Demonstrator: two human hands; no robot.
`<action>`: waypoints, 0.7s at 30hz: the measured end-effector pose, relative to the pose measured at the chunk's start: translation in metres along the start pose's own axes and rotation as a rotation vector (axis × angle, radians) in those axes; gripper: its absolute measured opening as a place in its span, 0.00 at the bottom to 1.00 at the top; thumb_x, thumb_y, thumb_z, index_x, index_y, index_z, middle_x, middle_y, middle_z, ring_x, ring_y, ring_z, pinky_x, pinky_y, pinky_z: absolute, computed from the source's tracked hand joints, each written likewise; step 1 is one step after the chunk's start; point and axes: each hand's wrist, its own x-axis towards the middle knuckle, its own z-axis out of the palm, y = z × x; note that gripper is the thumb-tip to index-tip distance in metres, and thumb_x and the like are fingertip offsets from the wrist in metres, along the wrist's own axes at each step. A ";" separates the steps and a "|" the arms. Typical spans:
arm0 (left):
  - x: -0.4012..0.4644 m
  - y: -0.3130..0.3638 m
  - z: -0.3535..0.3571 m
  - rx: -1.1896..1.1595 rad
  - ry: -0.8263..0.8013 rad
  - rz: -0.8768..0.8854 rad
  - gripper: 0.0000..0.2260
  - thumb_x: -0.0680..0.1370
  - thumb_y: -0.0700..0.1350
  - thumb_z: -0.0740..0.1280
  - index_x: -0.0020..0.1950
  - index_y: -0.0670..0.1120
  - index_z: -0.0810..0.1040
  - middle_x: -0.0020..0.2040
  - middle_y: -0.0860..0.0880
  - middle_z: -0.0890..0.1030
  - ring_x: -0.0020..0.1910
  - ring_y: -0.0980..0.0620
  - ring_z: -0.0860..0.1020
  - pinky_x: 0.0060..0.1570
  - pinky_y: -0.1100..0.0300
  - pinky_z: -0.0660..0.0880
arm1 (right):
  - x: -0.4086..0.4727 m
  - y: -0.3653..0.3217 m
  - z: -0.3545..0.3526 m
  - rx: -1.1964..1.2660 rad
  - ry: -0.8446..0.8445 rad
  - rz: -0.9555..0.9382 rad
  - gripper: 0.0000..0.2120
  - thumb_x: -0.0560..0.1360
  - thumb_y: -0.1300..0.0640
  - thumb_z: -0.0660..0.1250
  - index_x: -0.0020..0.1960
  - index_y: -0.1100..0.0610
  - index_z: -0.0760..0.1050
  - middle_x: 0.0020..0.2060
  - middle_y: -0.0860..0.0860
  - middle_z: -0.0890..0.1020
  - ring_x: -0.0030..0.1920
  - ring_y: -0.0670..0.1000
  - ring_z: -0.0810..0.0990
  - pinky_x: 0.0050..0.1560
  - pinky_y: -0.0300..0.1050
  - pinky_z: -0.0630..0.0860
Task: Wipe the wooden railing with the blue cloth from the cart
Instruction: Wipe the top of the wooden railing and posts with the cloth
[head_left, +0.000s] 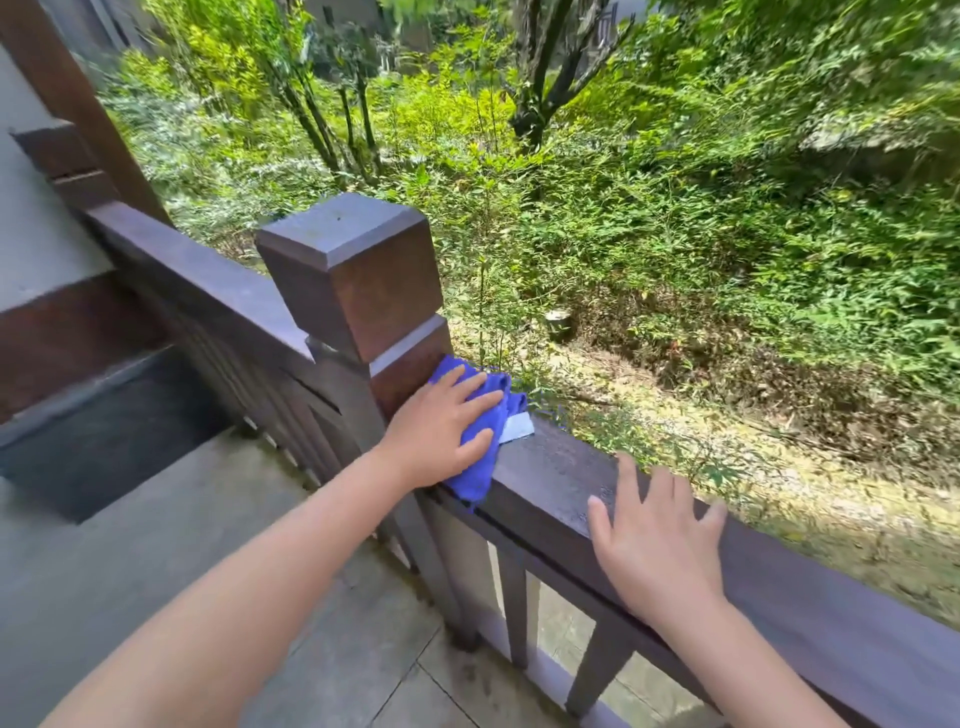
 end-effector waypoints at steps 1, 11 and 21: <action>-0.003 0.001 0.003 -0.029 0.034 -0.067 0.25 0.74 0.55 0.52 0.70 0.50 0.65 0.74 0.46 0.64 0.74 0.44 0.57 0.69 0.49 0.60 | 0.000 0.000 0.000 0.003 -0.003 -0.002 0.29 0.76 0.42 0.45 0.73 0.54 0.50 0.61 0.56 0.69 0.63 0.57 0.65 0.66 0.65 0.58; 0.000 0.087 0.019 -0.131 0.218 -0.530 0.20 0.73 0.49 0.58 0.64 0.46 0.71 0.70 0.43 0.69 0.71 0.42 0.61 0.64 0.43 0.59 | 0.001 0.003 0.000 0.035 -0.004 -0.010 0.27 0.77 0.43 0.45 0.73 0.53 0.50 0.64 0.56 0.68 0.65 0.56 0.64 0.66 0.61 0.56; -0.043 0.118 -0.007 -0.612 0.182 -0.190 0.31 0.70 0.49 0.54 0.74 0.52 0.51 0.77 0.47 0.52 0.75 0.53 0.49 0.74 0.50 0.45 | 0.010 0.021 -0.024 0.554 0.102 -0.255 0.28 0.75 0.56 0.60 0.73 0.52 0.55 0.73 0.55 0.61 0.73 0.53 0.56 0.72 0.52 0.54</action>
